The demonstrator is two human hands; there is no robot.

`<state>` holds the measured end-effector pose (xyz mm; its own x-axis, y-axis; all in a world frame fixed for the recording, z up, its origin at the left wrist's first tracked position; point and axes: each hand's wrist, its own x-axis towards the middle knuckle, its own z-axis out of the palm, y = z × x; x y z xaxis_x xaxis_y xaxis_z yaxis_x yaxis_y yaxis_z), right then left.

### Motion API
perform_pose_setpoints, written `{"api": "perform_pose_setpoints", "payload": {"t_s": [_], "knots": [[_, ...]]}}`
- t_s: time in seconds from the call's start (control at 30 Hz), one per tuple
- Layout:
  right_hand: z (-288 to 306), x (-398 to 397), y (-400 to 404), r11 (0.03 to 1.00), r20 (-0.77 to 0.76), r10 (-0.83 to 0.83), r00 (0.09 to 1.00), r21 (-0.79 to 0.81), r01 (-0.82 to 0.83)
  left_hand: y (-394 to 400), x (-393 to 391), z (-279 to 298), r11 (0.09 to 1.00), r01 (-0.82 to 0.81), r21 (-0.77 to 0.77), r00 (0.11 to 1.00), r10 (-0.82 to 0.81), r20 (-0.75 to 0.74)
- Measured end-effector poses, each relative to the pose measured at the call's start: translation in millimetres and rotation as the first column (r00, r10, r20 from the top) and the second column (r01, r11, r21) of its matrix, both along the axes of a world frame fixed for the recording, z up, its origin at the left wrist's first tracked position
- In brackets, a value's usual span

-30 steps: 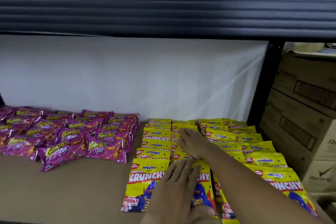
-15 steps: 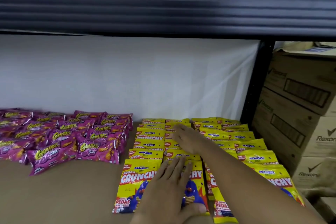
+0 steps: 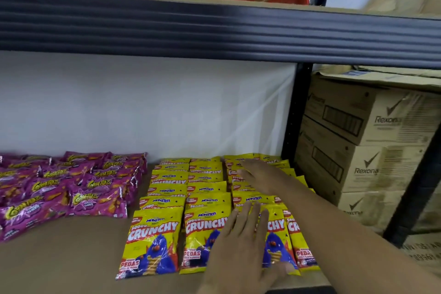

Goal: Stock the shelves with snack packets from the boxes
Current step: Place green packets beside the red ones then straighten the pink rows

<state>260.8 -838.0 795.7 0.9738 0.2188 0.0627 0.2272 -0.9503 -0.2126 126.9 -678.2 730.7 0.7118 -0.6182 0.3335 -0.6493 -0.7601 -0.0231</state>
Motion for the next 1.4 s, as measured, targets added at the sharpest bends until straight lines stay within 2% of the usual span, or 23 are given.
{"api": "perform_pose_setpoints", "payload": {"t_s": [0.27, 0.43, 0.67, 0.8, 0.87, 0.93, 1.03, 1.2, 1.4], "knots": [[-31.4, 8.3, -3.0, 1.0, -0.06, -0.013, 0.998, -0.027, 0.011, -21.6, 20.1, -29.8, 0.997, -0.077, -0.006, 0.995, 0.077, -0.061], [-48.9, 31.3, -2.9, 0.992, -0.081, -0.012, 0.997, -0.126, 0.001, -23.4, 33.4, -43.8, 0.998, -0.062, 0.011, 0.996, 0.061, 0.064], [-51.9, 36.4, -2.3, 0.993, -0.081, 0.018, 0.997, -0.118, -0.028, -22.5, 38.0, -38.4, 0.996, -0.087, 0.003, 0.995, 0.087, 0.039], [-47.7, 35.2, -3.3, 0.997, -0.124, 0.021, 0.992, -0.071, -0.03, -21.9, 38.8, -41.2, 0.996, -0.088, 0.007, 0.996, 0.088, 0.023], [-38.0, 30.2, -4.3, 0.999, -0.133, 0.035, 0.99, 0.029, -0.032, -21.0, 38.3, -41.9, 0.997, -0.077, 0.009, 0.997, 0.077, 0.032], [-26.4, 22.6, -8.5, 0.991, -0.106, 0.042, 0.994, 0.13, -0.028, -19.5, 35.7, -39.4, 0.998, -0.055, 0.011, 0.997, 0.054, 0.053], [-11.2, 8.5, -22.3, 0.985, -0.06, 0.032, 0.998, 0.169, -0.021, -23.1, 26.8, -29.9, 0.999, -0.034, 0.006, 0.995, 0.033, 0.09], [-0.6, -9.2, -62.6, 0.994, 0.005, -0.033, 0.999, 0.107, 0.032, -56.2, 2.3, -9.6, 0.997, 0.082, -0.003, 0.993, -0.082, 0.084], [-15.2, -10.5, -86.5, 0.992, 0.0, -0.119, 0.993, -0.035, 0.119, -99.5, 3.4, -10.4, 0.995, 0.096, 0.034, 0.993, -0.093, -0.068]]}}
